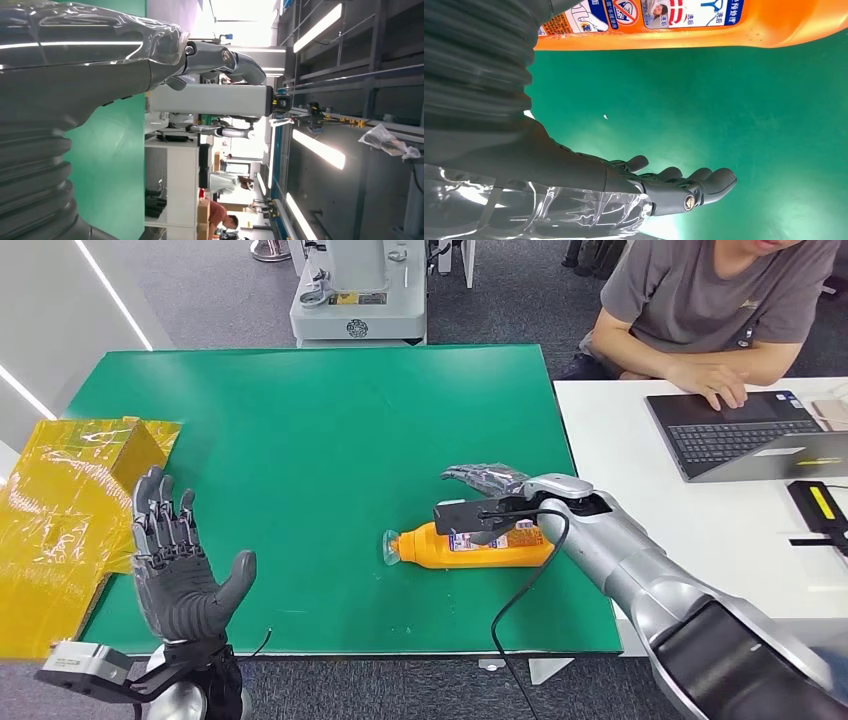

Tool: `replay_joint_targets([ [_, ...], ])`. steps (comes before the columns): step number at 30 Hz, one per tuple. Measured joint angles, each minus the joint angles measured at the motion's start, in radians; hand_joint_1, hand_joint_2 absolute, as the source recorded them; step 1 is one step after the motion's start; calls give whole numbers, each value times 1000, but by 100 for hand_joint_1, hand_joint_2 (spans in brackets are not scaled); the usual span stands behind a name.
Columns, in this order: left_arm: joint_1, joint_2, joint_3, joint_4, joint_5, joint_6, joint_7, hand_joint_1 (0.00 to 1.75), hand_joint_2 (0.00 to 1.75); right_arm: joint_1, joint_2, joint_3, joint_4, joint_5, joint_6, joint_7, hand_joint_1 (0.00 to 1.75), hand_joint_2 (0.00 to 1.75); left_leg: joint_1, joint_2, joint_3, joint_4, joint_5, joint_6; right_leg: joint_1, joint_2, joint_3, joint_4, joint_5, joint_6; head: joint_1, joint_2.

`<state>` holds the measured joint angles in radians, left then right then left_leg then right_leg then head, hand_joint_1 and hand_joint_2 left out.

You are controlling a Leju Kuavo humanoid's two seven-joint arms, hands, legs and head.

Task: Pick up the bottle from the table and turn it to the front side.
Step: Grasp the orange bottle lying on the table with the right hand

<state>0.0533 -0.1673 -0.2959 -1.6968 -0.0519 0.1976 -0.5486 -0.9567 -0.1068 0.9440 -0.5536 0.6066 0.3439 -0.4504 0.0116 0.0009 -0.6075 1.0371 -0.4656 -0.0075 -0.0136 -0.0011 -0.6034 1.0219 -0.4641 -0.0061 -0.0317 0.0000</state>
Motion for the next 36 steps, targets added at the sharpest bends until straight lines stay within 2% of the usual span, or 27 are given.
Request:
replay_joint_targets([
  [23,13,15,1,-4,4,7,4,0,175,-15,-3,27,7,-10,8,72,0,175,0,0,7,1,0,0,0,0,7,-1,0,1,0,0],
  [26,16,18,1,-4,6,12,4,0,175,-18,-11,27,1,-16,14,73,0,175,0,0,7,1,0,0,0,0,7,-1,0,1,0,0],
  [31,16,20,1,-4,9,21,4,0,175,-24,-31,36,-16,-36,92,54,0,175,0,0,6,1,0,0,0,0,7,-1,0,1,0,0],
  [36,17,22,1,-4,10,29,4,0,175,-22,-54,50,-40,-44,79,45,0,175,0,0,6,1,0,0,0,0,6,0,0,1,0,0],
])
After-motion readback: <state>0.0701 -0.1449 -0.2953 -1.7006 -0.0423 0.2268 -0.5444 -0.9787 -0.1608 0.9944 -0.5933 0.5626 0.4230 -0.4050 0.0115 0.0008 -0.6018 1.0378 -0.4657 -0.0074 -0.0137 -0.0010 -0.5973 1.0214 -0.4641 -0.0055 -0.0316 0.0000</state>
